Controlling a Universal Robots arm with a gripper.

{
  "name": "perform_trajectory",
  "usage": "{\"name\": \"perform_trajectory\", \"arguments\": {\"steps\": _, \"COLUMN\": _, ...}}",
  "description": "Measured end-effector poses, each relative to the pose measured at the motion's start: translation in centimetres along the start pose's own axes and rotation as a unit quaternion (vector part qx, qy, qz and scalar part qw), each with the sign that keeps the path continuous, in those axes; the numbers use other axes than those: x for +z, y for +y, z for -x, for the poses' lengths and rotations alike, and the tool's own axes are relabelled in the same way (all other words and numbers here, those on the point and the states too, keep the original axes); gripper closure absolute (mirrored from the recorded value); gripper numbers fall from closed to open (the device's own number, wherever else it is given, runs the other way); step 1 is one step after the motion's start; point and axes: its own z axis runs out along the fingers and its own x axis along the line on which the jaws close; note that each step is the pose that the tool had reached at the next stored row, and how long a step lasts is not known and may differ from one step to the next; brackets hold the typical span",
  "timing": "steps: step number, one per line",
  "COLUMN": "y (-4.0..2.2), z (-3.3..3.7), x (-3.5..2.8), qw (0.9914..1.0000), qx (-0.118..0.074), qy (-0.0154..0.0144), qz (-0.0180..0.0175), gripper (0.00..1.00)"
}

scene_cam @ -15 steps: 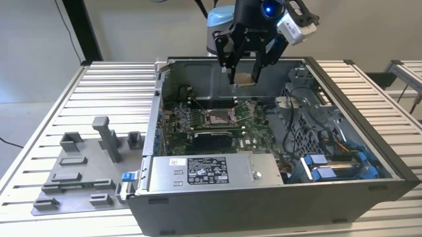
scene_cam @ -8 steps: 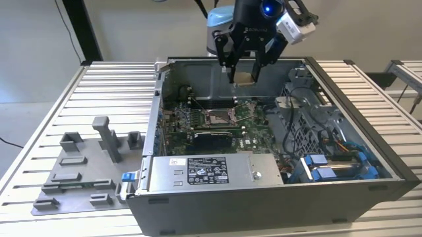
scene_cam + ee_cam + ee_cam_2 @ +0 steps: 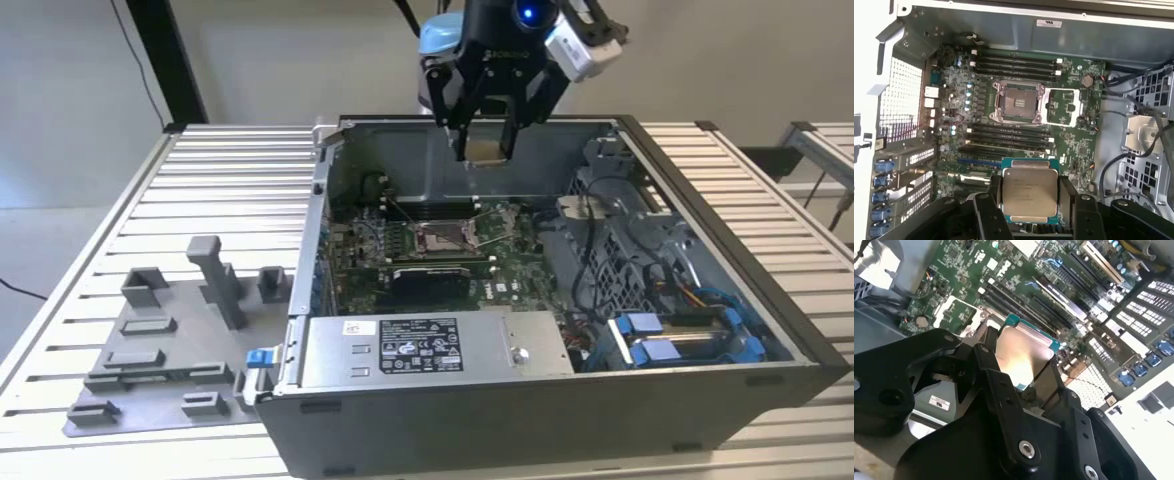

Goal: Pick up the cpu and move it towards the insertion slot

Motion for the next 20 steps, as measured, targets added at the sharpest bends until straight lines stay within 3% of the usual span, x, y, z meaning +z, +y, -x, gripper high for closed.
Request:
{"name": "perform_trajectory", "arguments": {"steps": 13, "y": 3.41, "z": -1.13, "x": 0.72, "qw": 1.00000, "qx": 0.000, "qy": 0.0000, "qz": 0.0001, "gripper": 1.00}}
{"name": "perform_trajectory", "arguments": {"steps": 17, "y": 4.02, "z": -1.31, "x": 1.08, "qw": 0.99998, "qx": 0.007, "qy": -0.0002, "qz": 0.0004, "gripper": 1.00}}
{"name": "perform_trajectory", "arguments": {"steps": 20, "y": 4.08, "z": -1.34, "x": 1.25, "qw": 0.99989, "qx": 0.015, "qy": -0.0006, "qz": 0.0007, "gripper": 1.00}}
